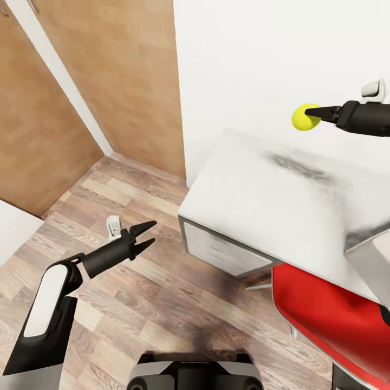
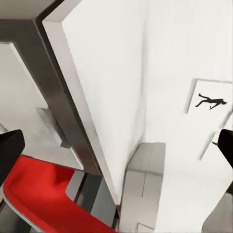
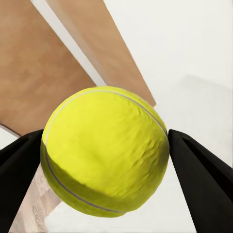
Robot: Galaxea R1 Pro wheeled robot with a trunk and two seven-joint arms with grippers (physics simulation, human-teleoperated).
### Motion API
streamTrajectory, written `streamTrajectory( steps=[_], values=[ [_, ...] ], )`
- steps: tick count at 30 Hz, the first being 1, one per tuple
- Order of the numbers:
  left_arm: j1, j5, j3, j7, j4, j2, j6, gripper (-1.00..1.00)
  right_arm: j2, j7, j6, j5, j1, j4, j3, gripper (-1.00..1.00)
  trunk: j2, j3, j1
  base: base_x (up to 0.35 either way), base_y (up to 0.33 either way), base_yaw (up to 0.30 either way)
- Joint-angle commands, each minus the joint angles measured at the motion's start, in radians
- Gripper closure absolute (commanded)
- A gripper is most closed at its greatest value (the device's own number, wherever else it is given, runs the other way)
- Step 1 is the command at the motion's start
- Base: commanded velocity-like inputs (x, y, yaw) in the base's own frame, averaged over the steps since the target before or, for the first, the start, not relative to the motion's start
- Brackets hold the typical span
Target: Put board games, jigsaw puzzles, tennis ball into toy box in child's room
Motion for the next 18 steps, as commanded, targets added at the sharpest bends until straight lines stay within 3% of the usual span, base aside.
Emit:
streamTrajectory(
  steps=[1, 6, 12, 18],
  values=[
    [0.000, 0.027, 0.000, -0.001, -0.001, 0.000, 0.004, -1.00, -0.006, 0.010, 0.001, -0.011, 0.003, -0.003, 0.005, 1.00, -0.001, -0.001, 0.000, 0.000, 0.000, -0.249],
    [0.000, 0.113, -0.006, -0.021, 0.000, 0.002, 0.004, -1.00, -0.035, 0.010, 0.001, -0.082, 0.013, -0.016, 0.052, 1.00, -0.001, -0.001, 0.000, 0.000, 0.000, -0.265],
    [-0.003, 0.145, -0.032, -0.029, -0.001, 0.002, 0.004, -1.00, -0.055, 0.009, 0.001, -0.135, 0.017, -0.021, 0.078, 1.00, -0.001, 0.001, 0.000, 0.000, 0.000, -0.278],
    [-0.007, 0.156, -0.048, -0.029, -0.001, 0.002, 0.004, -1.00, -0.063, 0.009, 0.001, -0.157, 0.018, -0.023, 0.089, 1.00, -0.001, 0.003, 0.000, 0.000, 0.000, -0.283]
  ],
)
